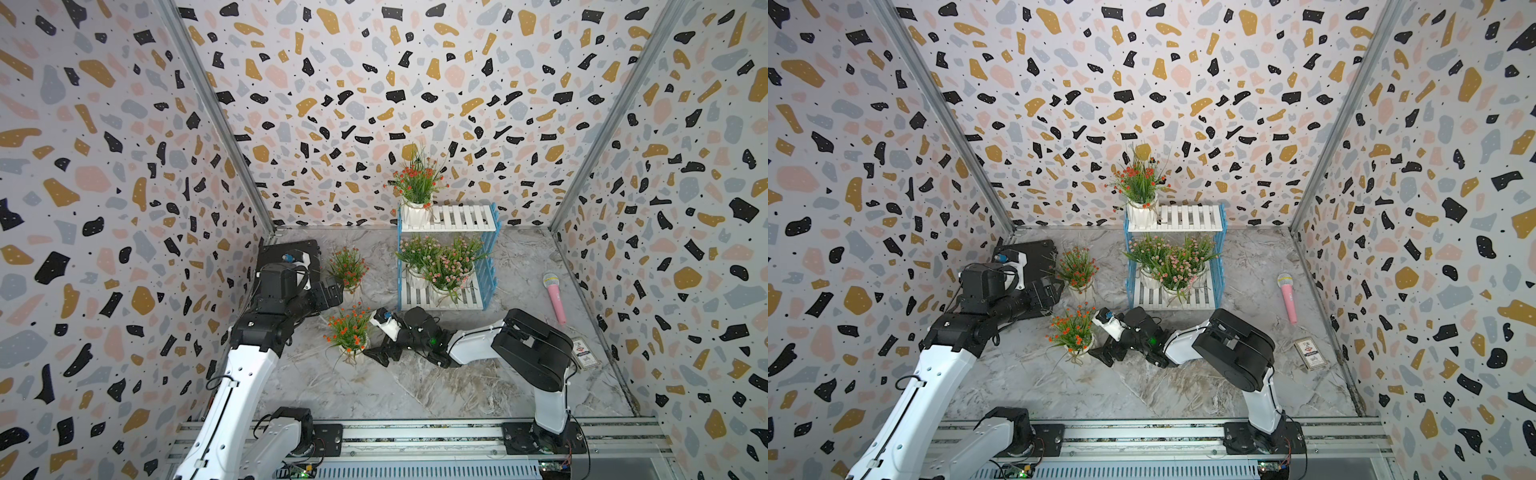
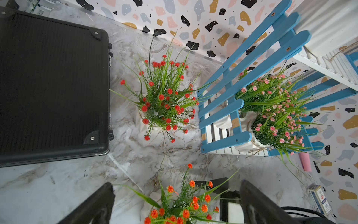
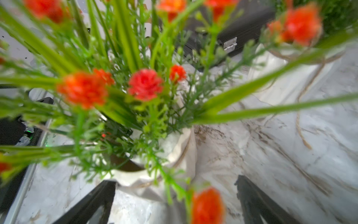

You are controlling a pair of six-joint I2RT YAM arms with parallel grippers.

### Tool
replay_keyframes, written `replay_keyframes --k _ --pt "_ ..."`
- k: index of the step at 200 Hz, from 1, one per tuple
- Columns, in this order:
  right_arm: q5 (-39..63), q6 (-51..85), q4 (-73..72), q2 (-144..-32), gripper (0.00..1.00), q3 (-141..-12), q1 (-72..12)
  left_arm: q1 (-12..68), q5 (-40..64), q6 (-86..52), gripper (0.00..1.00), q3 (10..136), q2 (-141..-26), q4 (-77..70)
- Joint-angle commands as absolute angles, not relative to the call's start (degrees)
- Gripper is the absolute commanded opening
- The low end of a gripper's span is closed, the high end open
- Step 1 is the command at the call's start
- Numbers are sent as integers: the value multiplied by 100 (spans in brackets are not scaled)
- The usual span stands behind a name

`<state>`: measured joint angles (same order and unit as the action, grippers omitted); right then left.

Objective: Place the baby's breath potted plants on the rack by color
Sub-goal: Pick up the baby's breath potted plant from the center of the board.

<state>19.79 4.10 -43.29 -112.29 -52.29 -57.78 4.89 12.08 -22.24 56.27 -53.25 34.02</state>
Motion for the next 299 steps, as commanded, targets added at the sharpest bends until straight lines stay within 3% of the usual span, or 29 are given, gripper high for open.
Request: replay_keyframes --k 1,40,220,299 --pt "2149 295 -4519 -11270 100 -5539 -5867 457 1219 -2179 99 5629 -5222 3419" --pt "2180 162 -4309 -11395 100 -5787 -6194 457 1247 -2239 99 5449 -5080 3393" --pt "2233 447 -4148 -12702 100 -7393 -6206 457 1327 -2363 99 5204 -4848 3278" --pt "2032 534 -4459 -12571 80 -7269 -6211 457 1404 -2418 99 5164 -4822 3200"
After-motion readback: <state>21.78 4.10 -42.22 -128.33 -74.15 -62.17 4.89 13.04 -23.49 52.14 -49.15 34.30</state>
